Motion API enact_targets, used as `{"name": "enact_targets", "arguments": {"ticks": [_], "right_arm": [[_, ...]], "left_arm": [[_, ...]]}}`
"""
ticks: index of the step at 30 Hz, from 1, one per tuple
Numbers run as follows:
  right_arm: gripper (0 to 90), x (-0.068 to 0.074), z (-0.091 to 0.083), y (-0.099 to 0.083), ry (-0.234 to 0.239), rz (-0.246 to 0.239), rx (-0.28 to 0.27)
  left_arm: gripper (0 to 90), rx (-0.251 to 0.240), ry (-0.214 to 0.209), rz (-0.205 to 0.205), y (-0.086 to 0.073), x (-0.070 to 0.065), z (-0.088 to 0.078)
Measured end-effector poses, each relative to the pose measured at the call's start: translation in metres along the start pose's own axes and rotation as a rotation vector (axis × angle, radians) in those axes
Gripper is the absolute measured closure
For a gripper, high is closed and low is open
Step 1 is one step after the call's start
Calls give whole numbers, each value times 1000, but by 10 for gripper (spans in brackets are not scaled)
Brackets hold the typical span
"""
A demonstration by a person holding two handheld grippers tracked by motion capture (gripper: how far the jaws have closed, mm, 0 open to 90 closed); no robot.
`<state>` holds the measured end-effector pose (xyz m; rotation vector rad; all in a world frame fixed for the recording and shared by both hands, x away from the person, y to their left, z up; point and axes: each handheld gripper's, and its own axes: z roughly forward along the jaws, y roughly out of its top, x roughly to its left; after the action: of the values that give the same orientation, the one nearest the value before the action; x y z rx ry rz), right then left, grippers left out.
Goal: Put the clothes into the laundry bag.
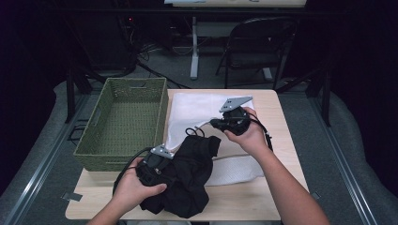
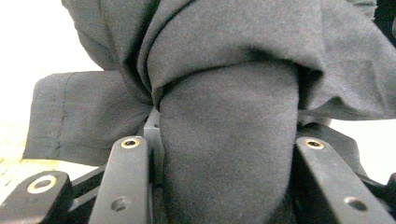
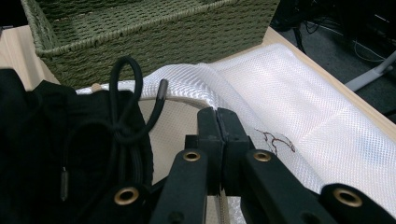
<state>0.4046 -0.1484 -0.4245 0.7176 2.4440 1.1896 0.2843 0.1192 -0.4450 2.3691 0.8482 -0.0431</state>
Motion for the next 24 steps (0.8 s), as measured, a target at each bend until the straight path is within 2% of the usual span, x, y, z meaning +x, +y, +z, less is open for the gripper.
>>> {"name": "enact_targets", "arguments": {"ticks": [13,18,24], "right_arm": [[895,1,-1,0,4,1,-7],[895,2,0,1,6,-4,-9],[895,3,-1,0,7,-4,-13]], "left_arm": [[570,17,-24,33,9,-7,18],[570,14,-36,28,13,-8,23],[570,18,-26,17,16,-4,29]]}}
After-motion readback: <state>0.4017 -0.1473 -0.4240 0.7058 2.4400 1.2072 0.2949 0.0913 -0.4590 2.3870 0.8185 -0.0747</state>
